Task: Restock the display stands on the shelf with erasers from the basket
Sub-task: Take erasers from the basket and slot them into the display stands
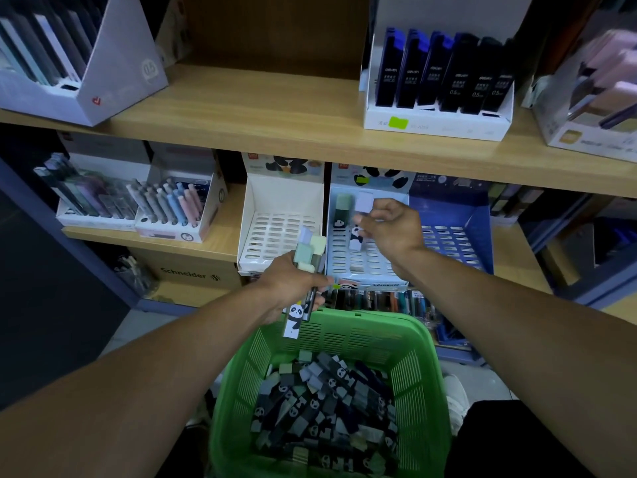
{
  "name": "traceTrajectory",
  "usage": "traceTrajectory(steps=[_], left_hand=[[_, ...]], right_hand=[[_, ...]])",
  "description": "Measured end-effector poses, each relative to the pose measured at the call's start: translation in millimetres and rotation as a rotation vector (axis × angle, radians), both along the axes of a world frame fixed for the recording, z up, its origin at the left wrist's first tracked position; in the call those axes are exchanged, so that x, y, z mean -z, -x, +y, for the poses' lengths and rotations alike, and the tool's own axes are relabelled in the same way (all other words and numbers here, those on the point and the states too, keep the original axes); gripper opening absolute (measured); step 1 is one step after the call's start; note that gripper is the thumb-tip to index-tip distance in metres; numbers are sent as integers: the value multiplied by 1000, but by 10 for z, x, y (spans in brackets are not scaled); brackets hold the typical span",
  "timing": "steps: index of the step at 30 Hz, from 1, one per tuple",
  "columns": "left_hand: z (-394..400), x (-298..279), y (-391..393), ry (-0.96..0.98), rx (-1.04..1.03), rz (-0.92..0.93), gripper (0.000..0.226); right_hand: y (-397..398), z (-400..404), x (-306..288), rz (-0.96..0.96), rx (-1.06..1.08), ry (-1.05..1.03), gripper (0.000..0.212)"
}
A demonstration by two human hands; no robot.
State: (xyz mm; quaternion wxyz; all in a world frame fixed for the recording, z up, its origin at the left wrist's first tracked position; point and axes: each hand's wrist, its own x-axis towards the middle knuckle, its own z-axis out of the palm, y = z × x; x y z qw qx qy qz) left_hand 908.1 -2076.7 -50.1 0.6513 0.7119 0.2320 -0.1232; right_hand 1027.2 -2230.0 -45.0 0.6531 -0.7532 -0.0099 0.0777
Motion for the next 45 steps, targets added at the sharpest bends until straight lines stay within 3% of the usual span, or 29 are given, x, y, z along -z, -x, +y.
traceTrajectory(steps=[8,11,15,23,27,30,41,44,45], left_hand=[[1,102,-38,-19,53,2,32],[8,113,-48,-21,62,0,33],[19,91,-42,-35,88,-5,34],[18,116,-58,-59,72,-94,36],[-47,153,-67,-82,100,-115,40],[-82,153,-81,-67,101,-102,41],[-89,112,-70,-73,116,-91,39],[-88,107,-62,-74,116,-86,41],[-86,106,-55,-75,113,-87,41]], right_hand=[[-218,-4,66,-144,21,31,14],[-271,-12,105,-199,-50,71,24],[-291,0,135,-226,-95,96,20],[-405,-51,178,-262,-158,286,19],[-444,-61,188,-278,-183,386,6],[-505,-14,168,-242,-156,449,20],[-563,67,148,-102,-147,382,8],[-586,45,133,-54,-153,351,30],[-600,39,144,-41,-159,373,25]])
